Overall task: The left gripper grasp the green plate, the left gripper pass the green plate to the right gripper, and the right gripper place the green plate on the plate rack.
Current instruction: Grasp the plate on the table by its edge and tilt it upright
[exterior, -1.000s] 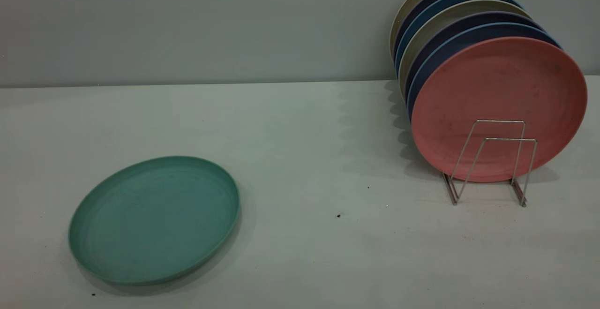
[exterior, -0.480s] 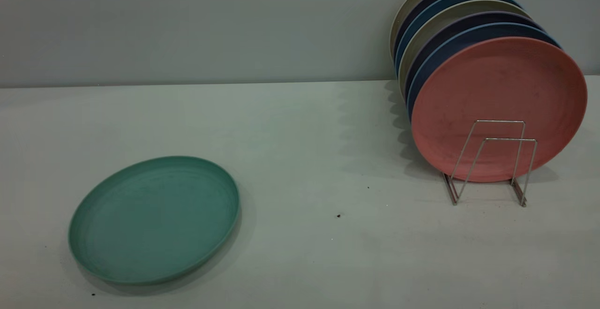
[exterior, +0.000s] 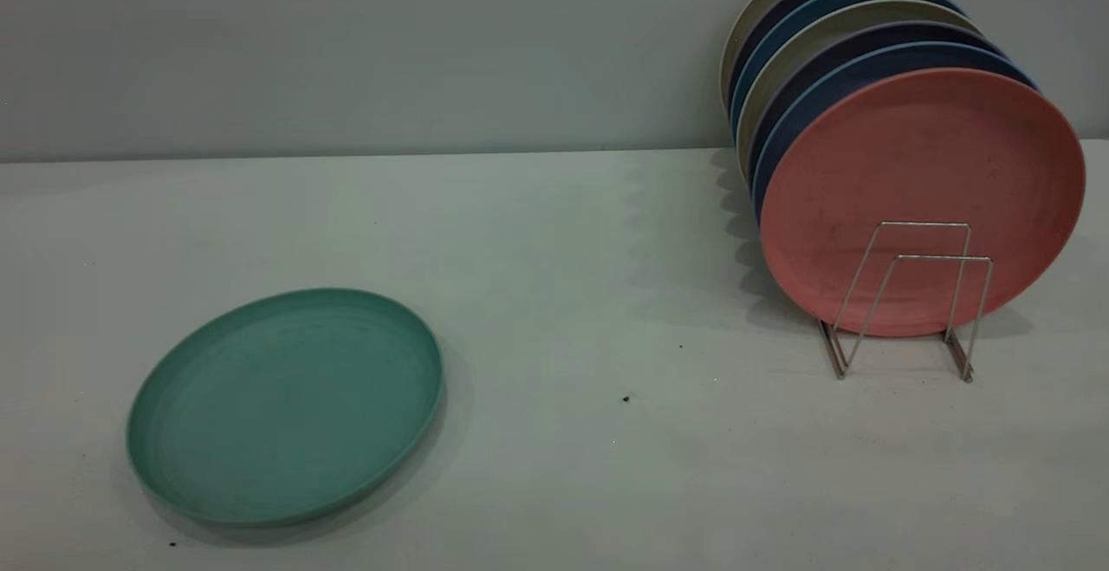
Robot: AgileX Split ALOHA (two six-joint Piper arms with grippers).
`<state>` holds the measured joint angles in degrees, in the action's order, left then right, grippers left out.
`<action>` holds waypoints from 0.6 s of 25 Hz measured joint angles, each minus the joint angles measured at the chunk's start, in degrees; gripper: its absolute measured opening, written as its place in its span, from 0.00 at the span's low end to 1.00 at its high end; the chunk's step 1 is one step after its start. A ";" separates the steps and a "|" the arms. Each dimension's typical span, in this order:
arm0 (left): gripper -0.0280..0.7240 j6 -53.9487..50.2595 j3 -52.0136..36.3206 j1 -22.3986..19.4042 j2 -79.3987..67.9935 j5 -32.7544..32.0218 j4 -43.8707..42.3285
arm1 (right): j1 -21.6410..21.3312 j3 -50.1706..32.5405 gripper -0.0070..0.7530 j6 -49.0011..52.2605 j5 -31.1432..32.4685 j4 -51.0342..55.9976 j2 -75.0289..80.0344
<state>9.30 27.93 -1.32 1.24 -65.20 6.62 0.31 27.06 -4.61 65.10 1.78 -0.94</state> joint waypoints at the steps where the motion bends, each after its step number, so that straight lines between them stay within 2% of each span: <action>1: 0.82 0.00 0.00 0.00 0.00 0.00 0.00 | 0.00 0.00 0.54 0.00 0.00 0.00 0.00; 15: 0.82 -2.42 0.32 0.00 -1.00 0.93 2.23 | 0.00 0.20 0.54 0.00 -0.14 0.24 0.21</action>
<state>6.88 28.25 -1.32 0.24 -64.28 8.84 0.31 27.26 -4.61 64.96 2.02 -0.73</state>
